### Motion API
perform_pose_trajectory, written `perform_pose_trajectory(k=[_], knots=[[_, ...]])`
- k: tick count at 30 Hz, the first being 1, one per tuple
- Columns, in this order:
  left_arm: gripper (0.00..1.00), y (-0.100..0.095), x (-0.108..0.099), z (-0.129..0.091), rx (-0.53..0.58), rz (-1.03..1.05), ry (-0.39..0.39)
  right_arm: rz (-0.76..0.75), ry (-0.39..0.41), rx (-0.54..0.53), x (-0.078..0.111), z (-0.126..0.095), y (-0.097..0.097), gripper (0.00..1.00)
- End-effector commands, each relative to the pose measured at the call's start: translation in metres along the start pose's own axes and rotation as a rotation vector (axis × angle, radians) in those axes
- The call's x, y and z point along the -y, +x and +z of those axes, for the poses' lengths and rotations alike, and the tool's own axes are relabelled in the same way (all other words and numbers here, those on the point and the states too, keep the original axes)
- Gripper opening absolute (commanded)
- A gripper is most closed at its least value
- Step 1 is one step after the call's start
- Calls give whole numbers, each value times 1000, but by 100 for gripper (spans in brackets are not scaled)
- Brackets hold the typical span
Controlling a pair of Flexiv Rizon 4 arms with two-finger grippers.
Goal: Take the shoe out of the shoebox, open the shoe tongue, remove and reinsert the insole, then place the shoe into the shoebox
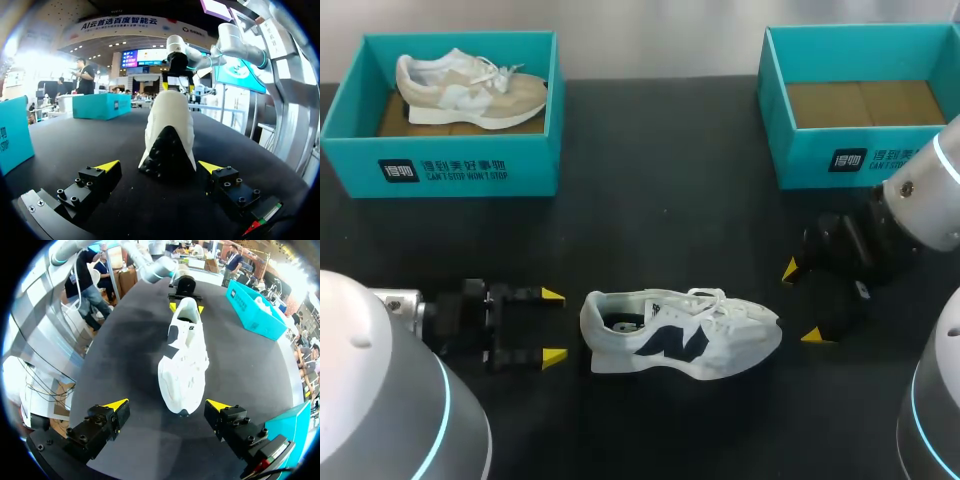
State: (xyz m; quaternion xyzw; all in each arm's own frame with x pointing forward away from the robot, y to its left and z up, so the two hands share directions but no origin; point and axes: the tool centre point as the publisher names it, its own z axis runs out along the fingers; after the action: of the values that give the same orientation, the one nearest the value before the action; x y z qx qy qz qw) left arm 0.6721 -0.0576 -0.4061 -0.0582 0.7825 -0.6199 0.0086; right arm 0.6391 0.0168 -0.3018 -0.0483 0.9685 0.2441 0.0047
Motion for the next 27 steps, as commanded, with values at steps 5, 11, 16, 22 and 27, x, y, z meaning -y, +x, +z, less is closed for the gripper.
perform_pose_trajectory(k=[5, 11, 16, 22, 27], knots=[[100, 4, 2, 9, -20, -8, 6, -1, 2, 2, 0, 1, 1, 100], [100, 6, 3, 15, -40, -24, 15, -1, 2, 2, 0, 1, 1, 100], [100, 6, 2, 24, -53, -41, 2, -1, 2, 2, 0, 1, 1, 100], [100, 5, 9, 34, -71, -43, -11, -1, 2, 2, 0, 1, 1, 100], [100, 1, 14, 36, -81, -64, -4, -1, 2, 2, 0, 1, 1, 100]])
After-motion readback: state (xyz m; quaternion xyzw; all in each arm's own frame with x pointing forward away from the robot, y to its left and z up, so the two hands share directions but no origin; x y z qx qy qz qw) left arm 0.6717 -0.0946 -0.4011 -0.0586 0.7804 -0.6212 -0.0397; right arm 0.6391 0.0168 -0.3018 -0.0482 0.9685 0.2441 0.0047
